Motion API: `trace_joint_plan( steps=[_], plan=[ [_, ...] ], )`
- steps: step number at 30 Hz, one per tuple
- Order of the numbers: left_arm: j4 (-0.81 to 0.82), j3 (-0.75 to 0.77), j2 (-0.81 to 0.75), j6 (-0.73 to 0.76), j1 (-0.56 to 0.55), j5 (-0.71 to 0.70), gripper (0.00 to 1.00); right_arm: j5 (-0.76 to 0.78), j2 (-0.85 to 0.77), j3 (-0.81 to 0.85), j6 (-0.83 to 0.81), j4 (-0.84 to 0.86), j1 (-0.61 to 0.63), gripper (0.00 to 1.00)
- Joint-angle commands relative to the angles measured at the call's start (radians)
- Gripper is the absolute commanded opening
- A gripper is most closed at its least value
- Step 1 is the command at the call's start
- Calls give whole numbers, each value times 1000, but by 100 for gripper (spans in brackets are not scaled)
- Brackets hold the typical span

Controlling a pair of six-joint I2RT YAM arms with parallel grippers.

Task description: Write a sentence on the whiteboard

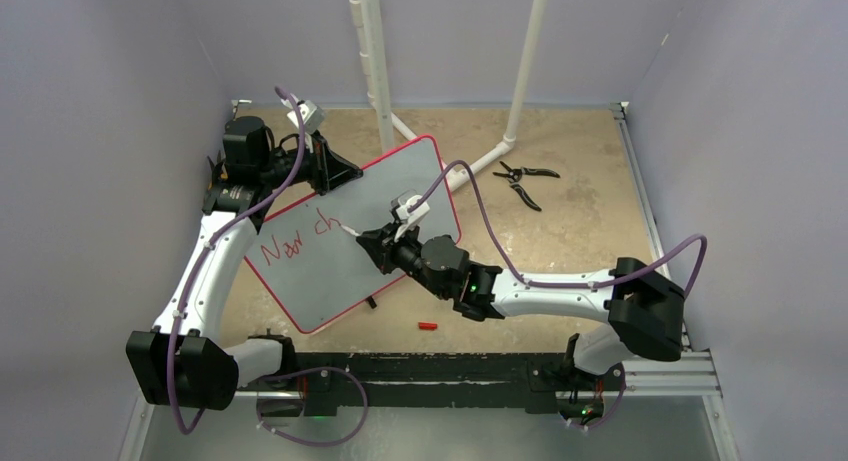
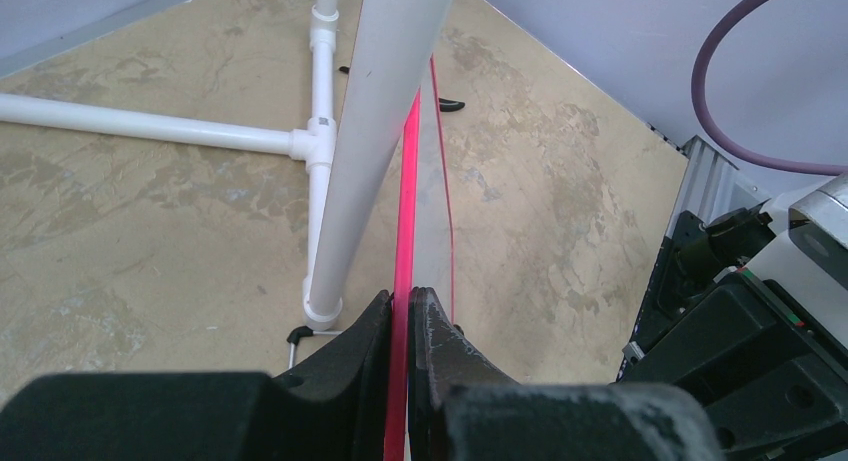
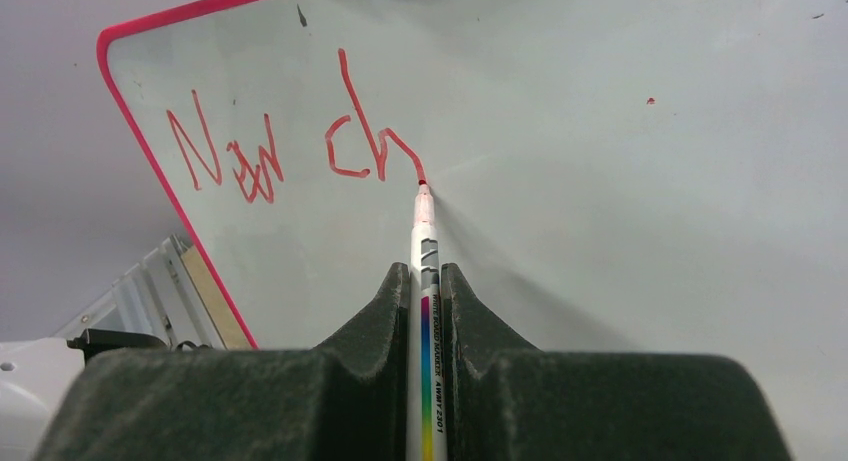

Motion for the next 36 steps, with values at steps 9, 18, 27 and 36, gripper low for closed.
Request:
trace_joint_plan(
  steps=[9, 18, 27, 36],
  plan=[
    [52, -10, 3, 2, 26, -42, 0, -116, -93, 44, -41, -76, -9, 0],
    [54, -12, 5, 2, 26, -42, 0, -219, -86, 43, -48, -36, -59, 0],
    [54, -12, 5, 2, 26, -39, 0, -243, -74, 42, -40, -4, -96, 0],
    [53, -10, 5, 1, 26, -36, 0, -208, -49, 53, -30, -2, -117, 0]
  ],
)
